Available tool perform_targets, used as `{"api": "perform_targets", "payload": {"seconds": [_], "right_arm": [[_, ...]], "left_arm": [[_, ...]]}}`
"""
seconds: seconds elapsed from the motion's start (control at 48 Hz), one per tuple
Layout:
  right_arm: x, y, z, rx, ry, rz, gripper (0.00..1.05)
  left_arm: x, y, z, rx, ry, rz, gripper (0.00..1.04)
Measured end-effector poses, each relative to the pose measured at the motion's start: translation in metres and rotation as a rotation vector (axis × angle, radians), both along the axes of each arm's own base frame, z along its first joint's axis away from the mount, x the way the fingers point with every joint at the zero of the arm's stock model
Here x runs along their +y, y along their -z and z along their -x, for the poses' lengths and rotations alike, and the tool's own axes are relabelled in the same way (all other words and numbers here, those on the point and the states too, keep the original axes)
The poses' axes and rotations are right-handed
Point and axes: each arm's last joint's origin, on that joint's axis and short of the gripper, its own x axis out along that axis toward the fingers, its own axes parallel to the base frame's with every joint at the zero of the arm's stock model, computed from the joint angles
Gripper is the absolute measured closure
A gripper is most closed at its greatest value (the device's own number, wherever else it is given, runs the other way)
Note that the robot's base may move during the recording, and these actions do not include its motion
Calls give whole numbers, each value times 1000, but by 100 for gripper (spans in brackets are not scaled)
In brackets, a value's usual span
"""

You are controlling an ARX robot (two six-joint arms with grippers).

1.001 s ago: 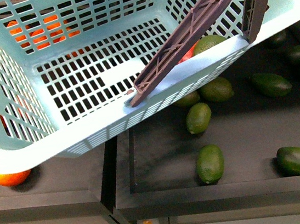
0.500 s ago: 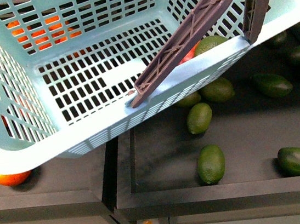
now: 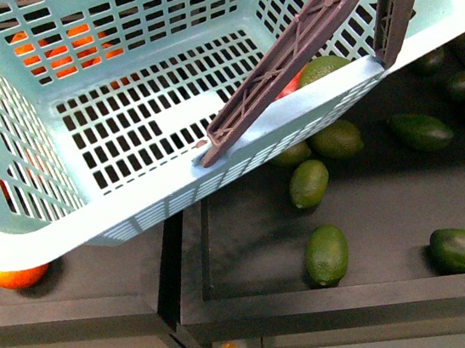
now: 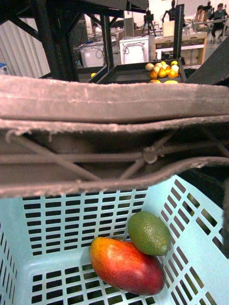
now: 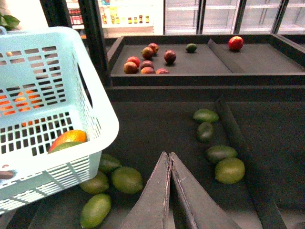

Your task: Pick mango and avocado into basket

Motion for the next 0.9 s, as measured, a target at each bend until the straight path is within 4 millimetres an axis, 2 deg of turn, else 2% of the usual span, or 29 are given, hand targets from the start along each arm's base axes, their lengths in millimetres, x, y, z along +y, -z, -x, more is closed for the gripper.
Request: {"api": "perform_targets", "payload": {"seconds": [0.208,0.896], "right_arm": [[0,9,10,-8,-2,0,103],[0,2,33,-31,-2,0,103]], "left_arm": [[0,0,0,1,2,1,88],[0,0,0,0,1,0,88]]}}
